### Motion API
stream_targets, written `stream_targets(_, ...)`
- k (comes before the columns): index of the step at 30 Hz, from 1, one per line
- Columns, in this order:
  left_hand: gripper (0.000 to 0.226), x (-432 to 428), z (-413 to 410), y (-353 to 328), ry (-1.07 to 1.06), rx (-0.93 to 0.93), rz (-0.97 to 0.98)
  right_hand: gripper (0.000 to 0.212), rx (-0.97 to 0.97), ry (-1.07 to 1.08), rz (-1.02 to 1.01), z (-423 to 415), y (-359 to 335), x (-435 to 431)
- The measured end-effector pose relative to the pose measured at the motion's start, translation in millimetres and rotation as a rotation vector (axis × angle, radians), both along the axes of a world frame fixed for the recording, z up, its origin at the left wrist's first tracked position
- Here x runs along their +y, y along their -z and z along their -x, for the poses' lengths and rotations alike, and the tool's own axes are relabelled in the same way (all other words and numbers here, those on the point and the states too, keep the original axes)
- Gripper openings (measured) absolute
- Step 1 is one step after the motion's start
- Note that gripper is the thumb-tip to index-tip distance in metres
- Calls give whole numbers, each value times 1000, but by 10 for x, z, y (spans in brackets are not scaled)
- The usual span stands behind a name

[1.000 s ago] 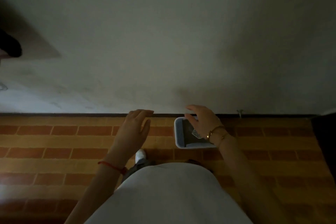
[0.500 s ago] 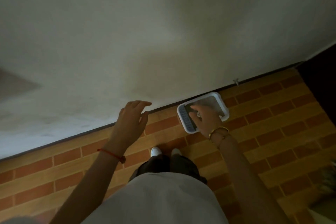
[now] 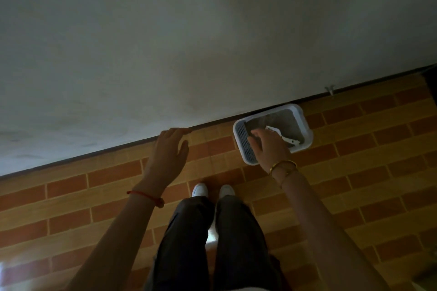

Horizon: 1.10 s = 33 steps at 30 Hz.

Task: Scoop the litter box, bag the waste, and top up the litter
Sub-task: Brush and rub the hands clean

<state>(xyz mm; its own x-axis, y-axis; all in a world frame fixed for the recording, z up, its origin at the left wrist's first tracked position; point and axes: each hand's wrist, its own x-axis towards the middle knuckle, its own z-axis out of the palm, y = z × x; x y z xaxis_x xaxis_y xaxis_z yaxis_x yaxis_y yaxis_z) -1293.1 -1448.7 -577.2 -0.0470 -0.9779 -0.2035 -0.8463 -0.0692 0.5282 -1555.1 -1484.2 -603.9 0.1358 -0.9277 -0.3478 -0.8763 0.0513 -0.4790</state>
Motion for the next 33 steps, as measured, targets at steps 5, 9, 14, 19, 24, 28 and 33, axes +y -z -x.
stream_targets(5,31,-131,-60,1089,17,-12,-23,35,56,-25,-13,-78,1175,-143)
stream_targets(9,32,-263,-162,2050,64,-18,-35,35,119,-69,12,-181,2153,-260)
stream_targets(14,31,-467,-324,3218,86,-42,-6,34,146,-95,34,-266,3338,-464)
stream_targets(19,33,-681,-452,4304,93,-5,28,31,146,-116,34,-335,4330,-697)
stream_targets(24,31,-775,-495,5103,148,-9,72,30,171,-181,105,-444,5090,-836)
stream_targets(28,31,-704,-434,5492,84,117,73,26,181,-222,160,-571,5527,-809)
stream_targets(33,30,-590,-329,5889,-31,421,-79,37,418,-341,80,-729,5974,-611)
